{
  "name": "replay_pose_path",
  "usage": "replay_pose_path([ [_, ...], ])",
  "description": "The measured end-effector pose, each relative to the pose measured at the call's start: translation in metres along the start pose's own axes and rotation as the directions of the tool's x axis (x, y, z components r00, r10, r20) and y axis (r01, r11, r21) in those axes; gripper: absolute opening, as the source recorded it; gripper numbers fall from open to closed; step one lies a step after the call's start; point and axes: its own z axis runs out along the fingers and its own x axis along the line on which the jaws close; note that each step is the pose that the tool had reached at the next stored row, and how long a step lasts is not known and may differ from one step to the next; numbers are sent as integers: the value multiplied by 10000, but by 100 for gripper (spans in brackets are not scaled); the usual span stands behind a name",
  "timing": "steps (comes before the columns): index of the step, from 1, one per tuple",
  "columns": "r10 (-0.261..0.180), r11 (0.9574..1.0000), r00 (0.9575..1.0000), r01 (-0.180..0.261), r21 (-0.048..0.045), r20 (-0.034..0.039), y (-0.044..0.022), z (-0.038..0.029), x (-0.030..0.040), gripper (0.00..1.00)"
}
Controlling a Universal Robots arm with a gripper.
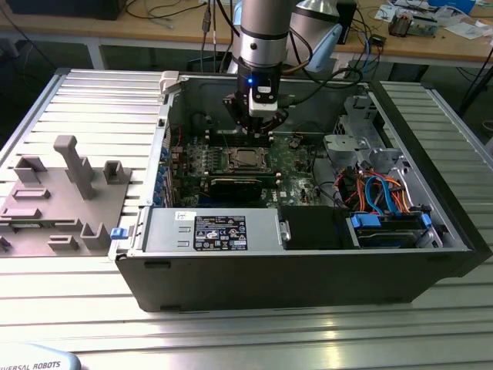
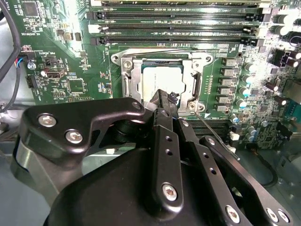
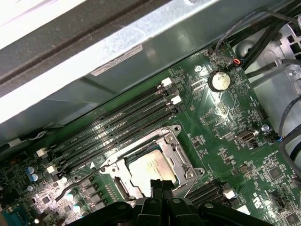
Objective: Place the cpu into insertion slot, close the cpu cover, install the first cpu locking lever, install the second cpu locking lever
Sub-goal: 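Install the first cpu locking lever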
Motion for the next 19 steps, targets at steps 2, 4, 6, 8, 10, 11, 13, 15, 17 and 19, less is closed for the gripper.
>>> replay_pose_path([
  [2, -25, 10000, 10000, 25, -1, 1, 0, 0, 0, 11],
  [4, -49, 10000, 10000, 49, -1, 3, 0, 0, 0, 11],
  [6, -82, 10000, 10000, 82, -2, 4, 0, 0, 0, 11],
  [8, -110, 9999, 9999, 110, -2, 5, 0, 0, 0, 11],
  [10, -128, 9999, 9999, 128, -2, 6, 0, 0, 0, 11],
  [11, -144, 9999, 9999, 144, -3, 7, 0, 0, 0, 11],
  [13, -176, 9998, 9998, 176, -4, 9, 0, 0, 0, 11],
  [15, -200, 9998, 9998, 200, -5, 10, 0, 0, 0, 11],
  [17, -222, 9998, 9998, 222, -4, 11, 0, 0, 0, 11],
  [19, -245, 9997, 9997, 245, -4, 12, 0, 0, 0, 11],
])
